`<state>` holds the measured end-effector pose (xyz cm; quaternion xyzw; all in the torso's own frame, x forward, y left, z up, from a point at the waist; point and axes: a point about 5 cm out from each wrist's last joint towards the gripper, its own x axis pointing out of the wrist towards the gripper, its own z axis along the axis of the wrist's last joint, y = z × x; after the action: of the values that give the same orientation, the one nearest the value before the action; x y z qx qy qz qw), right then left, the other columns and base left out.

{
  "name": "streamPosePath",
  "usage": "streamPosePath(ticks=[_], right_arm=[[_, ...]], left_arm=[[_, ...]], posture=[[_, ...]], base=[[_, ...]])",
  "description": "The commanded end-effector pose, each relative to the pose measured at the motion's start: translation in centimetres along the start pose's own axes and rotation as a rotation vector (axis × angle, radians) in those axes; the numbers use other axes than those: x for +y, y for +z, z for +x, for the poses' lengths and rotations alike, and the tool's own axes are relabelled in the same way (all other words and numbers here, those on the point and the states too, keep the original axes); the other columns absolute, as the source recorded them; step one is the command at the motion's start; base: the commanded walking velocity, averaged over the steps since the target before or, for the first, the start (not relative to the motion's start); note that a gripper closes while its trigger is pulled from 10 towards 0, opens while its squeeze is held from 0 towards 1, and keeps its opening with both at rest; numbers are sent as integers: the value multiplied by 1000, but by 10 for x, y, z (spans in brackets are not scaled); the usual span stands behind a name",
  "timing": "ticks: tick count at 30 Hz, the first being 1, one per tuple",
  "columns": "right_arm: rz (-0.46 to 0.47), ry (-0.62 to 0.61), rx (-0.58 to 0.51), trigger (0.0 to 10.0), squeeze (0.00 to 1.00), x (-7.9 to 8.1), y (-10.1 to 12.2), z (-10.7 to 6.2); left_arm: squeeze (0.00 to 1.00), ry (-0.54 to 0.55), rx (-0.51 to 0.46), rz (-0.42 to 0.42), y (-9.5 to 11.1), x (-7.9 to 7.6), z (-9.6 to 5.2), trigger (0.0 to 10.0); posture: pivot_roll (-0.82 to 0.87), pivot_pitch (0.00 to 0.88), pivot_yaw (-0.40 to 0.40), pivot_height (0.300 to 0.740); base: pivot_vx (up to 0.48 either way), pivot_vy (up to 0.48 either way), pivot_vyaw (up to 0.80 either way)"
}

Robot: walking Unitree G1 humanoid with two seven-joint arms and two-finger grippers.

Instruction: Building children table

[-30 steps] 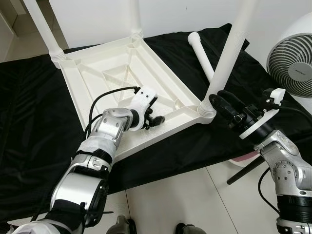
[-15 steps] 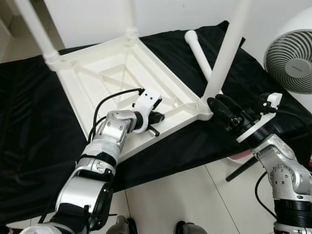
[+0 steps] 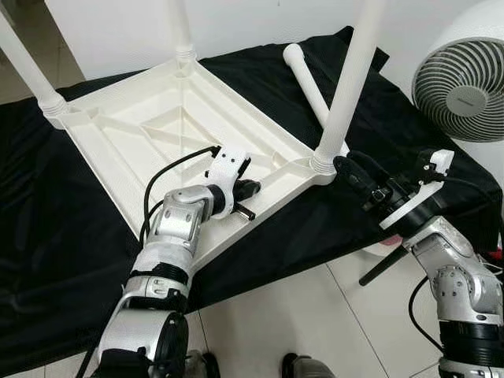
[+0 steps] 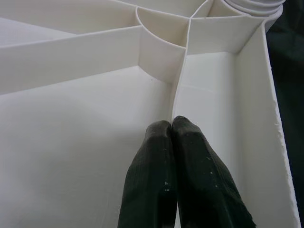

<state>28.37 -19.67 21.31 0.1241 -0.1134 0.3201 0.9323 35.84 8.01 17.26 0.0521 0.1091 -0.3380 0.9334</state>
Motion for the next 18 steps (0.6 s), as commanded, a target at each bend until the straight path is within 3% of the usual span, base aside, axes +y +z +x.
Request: streamPosePath(ticks=[1, 10, 18], right_arm=[[1, -13, -8, 10000, 0, -1, 0, -1], [-6, -12, -11, 10000, 0, -2, 2, 0], [-11, -9, -10, 10000, 0, -3, 3, 2]], left_arm=[[0, 806, -60, -64, 6, 47, -35, 0], [0, 733, -46, -58, 7, 29, -36, 0], [0, 728, -57, -53, 11, 29, -32, 0]], posture=[[-137, 149, 99, 740], [-131, 149, 96, 740], [-139, 144, 96, 740]], base=[[0, 0, 0], [0, 0, 0], [0, 0, 0]])
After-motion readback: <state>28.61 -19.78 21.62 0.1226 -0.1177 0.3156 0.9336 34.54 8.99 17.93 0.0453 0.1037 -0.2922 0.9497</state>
